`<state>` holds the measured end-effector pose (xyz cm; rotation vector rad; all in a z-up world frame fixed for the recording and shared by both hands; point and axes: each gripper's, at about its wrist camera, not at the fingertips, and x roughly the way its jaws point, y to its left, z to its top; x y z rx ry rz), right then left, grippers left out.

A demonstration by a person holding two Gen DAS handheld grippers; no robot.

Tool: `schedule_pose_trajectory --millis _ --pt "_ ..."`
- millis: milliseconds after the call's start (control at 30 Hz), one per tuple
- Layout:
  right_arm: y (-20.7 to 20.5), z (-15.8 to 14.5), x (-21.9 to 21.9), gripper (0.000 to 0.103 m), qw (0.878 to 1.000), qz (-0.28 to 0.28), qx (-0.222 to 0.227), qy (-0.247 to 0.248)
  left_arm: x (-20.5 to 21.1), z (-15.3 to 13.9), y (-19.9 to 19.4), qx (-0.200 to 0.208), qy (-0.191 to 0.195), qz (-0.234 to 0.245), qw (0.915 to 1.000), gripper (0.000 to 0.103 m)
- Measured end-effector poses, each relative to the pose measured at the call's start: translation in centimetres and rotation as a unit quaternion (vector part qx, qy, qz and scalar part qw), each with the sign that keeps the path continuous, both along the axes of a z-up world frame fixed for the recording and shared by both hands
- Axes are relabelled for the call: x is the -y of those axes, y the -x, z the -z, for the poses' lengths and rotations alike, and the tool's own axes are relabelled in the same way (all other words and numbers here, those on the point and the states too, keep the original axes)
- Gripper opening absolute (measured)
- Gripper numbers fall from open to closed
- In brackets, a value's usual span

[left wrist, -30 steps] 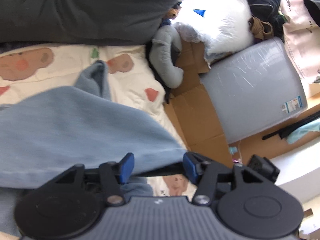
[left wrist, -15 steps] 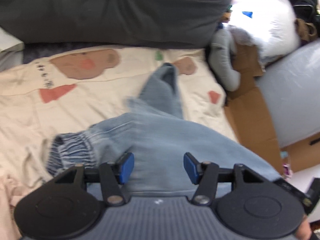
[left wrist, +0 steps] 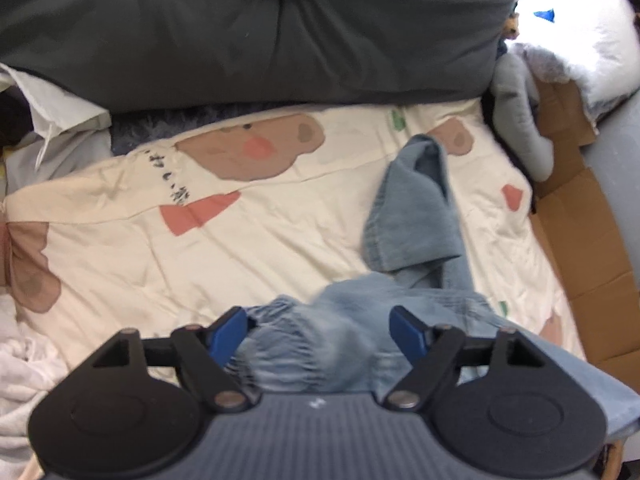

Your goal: Fold clothes

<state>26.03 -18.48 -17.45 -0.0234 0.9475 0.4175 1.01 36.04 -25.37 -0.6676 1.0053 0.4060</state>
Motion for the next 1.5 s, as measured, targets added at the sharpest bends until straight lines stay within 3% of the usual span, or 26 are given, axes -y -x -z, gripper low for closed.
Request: schedule_pose_trajectory --millis 333,733,900,933,967,1067,1300,1433,1500 --pt "3.9 1.9 9.1 0.002 0.992 0.116 -0.036 0.029 0.7 3.0 0.4 -0.044 0.014 0.015 0.9988 0.081" --pt "9.3 4.7 14.8 0.002 0.978 0.181 -0.078 0.073 2.4 6.6 0.2 -0.068 0.047 0.043 0.9957 0.081" --pt "11.2 6.4 16.8 0.005 0.968 0.209 -0.117 0.075 1.7 6.4 1.1 -0.073 0.047 0.033 0.9957 0.081" --pt "11.6 6.7 17.1 0.009 0.967 0.211 -0.126 0.073 1.5 6.4 1.3 -0.074 0.047 0.030 0.9957 0.081" --pt "11.9 6.8 17.2 0.024 0.967 0.209 -0.127 0.077 1.4 6.3 1.5 -0.075 0.047 0.028 0.9957 0.081" --pt "12.9 6.5 17.5 0.044 0.966 0.210 -0.123 0.091 0.9 6.1 2.2 -0.078 0.047 0.020 0.9956 0.081" --pt "13.5 5.7 17.0 0.046 0.970 0.179 -0.120 0.109 0.2 7.1 3.3 -0.093 0.060 -0.008 0.9938 0.083" --pt "14.1 5.5 17.7 0.065 0.967 0.181 -0.133 0.124 0.1 7.9 3.3 -0.090 0.070 -0.017 0.9934 0.083" --pt "14.8 5.7 18.2 0.066 0.965 0.179 -0.149 0.120 0.1 8.3 3.2 -0.089 0.071 -0.017 0.9933 0.083"
